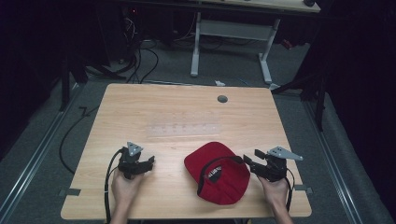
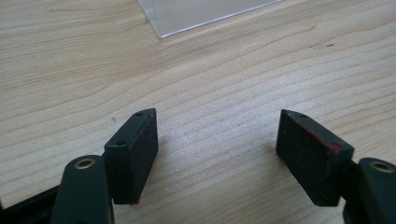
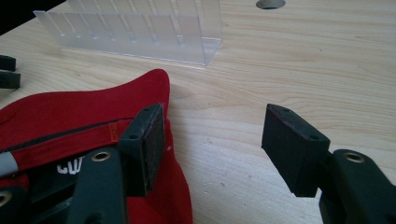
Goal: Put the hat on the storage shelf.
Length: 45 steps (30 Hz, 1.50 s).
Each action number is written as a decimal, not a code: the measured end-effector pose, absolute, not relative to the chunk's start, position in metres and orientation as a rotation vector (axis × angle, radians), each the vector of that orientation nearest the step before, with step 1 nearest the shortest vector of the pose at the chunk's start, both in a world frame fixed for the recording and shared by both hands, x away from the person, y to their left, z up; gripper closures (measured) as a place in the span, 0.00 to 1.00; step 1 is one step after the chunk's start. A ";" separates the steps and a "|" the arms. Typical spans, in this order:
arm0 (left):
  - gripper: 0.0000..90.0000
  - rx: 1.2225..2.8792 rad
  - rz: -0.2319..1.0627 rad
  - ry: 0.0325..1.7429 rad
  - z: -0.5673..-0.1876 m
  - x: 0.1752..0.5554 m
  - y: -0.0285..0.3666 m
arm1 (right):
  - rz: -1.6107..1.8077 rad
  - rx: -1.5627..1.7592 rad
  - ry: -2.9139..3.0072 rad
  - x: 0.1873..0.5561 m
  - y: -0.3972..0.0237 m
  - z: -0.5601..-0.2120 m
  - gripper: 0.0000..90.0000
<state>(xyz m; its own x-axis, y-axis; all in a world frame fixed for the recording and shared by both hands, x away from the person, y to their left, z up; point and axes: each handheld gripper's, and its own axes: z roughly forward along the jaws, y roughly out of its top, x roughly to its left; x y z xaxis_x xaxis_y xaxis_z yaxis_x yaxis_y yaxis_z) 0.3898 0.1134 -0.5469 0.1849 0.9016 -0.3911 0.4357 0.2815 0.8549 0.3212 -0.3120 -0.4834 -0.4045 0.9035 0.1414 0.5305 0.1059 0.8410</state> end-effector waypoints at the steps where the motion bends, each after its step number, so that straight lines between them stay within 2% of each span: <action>1: 0.33 1.331 0.524 1.431 -0.547 0.390 0.113 | 1.228 1.398 1.979 0.321 -0.312 -0.483 0.43; 14: 0.33 1.331 0.524 1.431 -0.547 0.390 0.113 | 1.241 1.343 2.029 0.318 -0.301 -0.477 0.41; 29: 0.33 1.332 0.524 1.431 -0.547 0.390 0.113 | 1.201 1.333 2.175 0.333 -0.280 -0.500 0.39; 38: 0.33 1.331 0.524 1.431 -0.547 0.390 0.113 | 1.180 1.343 2.253 0.342 -0.272 -0.515 0.45; 43: 0.33 1.331 0.524 1.431 -0.547 0.390 0.113 | 1.142 1.342 2.291 0.344 -0.269 -0.524 0.52; 45: 0.33 1.331 0.523 1.431 -0.547 0.390 0.113 | 1.135 1.334 2.307 0.344 -0.269 -0.526 0.58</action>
